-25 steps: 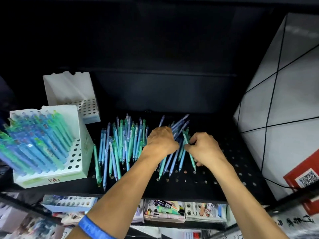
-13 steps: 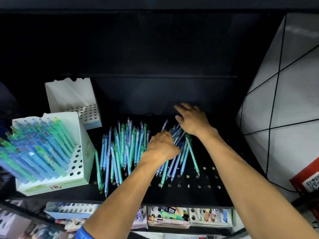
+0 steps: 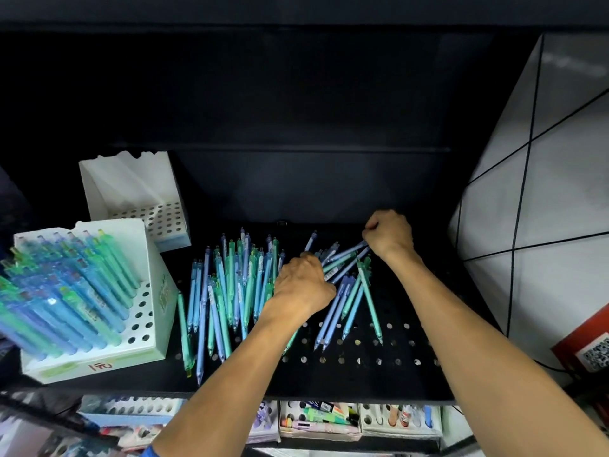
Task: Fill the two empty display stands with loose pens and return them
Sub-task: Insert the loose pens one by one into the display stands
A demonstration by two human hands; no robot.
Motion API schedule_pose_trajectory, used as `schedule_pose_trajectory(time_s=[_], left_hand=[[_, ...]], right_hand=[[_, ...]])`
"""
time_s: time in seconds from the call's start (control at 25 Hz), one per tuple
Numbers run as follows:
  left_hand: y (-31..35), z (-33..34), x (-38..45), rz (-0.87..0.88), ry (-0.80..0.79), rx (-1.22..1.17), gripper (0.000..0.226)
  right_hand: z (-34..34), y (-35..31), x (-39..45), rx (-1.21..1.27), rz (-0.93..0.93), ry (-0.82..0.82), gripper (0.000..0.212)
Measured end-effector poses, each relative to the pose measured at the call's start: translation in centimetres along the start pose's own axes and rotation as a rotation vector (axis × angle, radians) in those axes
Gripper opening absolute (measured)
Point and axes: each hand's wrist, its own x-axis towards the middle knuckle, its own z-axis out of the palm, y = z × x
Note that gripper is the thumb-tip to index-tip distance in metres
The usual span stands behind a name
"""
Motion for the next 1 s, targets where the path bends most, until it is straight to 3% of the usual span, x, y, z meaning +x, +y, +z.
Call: schedule_pose_trajectory(time_s=[0.2,0.56,0.68,0.84,0.92,1.0], left_hand=[[0.0,0.1,-0.3,0.030,0.022,0.033,0.062],[-1.4,-1.6,-0.8,0.008,-0.086,-0.016,0.061],[-2.2,-2.1,-1.0,-0.012,-0.100,-0.099,0.065],[-2.7,-2.3,-1.0,-0.011,-0.124,-0.196,0.080],[-2.8,-2.4,-0.9,-0.010,-0.129,-0.223,0.081],[-2.8,-2.5,-0.7,-0.013,-0.138,-0.230,0.082]], right_hand=[[-0.3,0.7,0.4,-0.056,0.170,0.012,0.029],[-1.1,1.2,1.1,0.012,0.261,-0.034,0.017],[-0.9,1.4,1.1,0.173,0.304,0.090,0.016],[-1.6,1.3,1.0,0.633,0.322,0.441,0.022],[-2.1,1.2,1.0,0.710,0.249,0.495,0.025],[-2.6,1.2,1.0,0.732,0.163,0.448,0.029]])
